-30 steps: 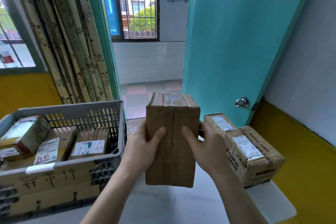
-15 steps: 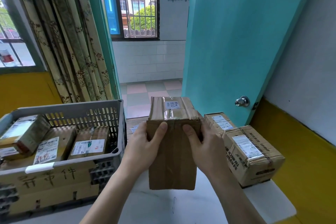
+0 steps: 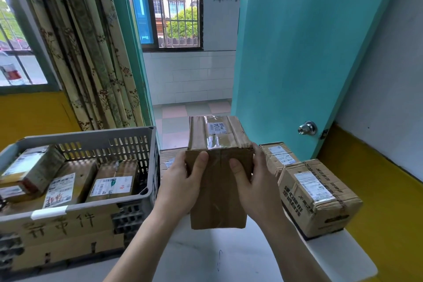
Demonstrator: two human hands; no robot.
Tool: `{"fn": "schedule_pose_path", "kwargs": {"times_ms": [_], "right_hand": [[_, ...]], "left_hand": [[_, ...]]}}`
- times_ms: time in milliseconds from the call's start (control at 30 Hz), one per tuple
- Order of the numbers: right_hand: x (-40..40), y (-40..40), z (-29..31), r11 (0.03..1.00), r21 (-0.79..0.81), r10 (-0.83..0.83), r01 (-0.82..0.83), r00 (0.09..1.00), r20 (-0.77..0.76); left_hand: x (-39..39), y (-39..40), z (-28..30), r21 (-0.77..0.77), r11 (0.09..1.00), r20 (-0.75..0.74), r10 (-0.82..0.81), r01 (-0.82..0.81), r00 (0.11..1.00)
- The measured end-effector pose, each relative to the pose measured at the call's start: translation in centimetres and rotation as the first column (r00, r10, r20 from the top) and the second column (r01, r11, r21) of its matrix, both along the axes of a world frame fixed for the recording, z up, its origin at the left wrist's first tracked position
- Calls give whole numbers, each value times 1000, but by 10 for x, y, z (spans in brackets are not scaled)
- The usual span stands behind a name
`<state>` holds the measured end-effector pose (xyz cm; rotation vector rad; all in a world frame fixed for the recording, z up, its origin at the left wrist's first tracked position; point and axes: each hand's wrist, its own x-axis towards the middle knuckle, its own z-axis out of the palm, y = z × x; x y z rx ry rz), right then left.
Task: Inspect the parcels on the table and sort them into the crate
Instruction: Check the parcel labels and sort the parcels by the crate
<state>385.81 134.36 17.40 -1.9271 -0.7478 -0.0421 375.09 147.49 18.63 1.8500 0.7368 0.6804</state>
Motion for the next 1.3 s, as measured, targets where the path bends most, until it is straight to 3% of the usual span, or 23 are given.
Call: {"fn": "schedule_pose_path", "kwargs": {"times_ms": [133,233,300,533,667,767,967,1100,1300], "right_hand": [[11,-1,-4,991,134,0,27,980,-198],[16,-3,-4,984,175,28,13,973,-227],[18,-5,-4,987,160,23,13,975,-221],[23,-14,3,992,117,73,-43,962,-265],[31,-20,2,993,79,103,-85,963,-250],[43,-24,-3,996,67,67,-51,961,-268],[65,-31,-18,990,118,-44,74,970,-237],[78,-33,-20,994,10,-102,105,982,-160],[103,-42,-26,993,-10,111,-119,951,-290]], "left_hand": [[3,7,-7,-230,971,194,-23,68,981],[7,15,-16,-66,995,168,-57,69,984],[9,14,-13,-33,993,154,-111,117,982],[19,25,-4,-124,976,-192,-203,181,960],[26,29,-17,-156,953,-91,-275,260,957],[32,30,-26,-181,968,-39,-181,172,983],[47,22,-42,-176,972,49,-152,158,987],[59,18,-48,-265,957,115,-88,116,990],[76,13,-61,-462,859,195,-145,222,970]]}}
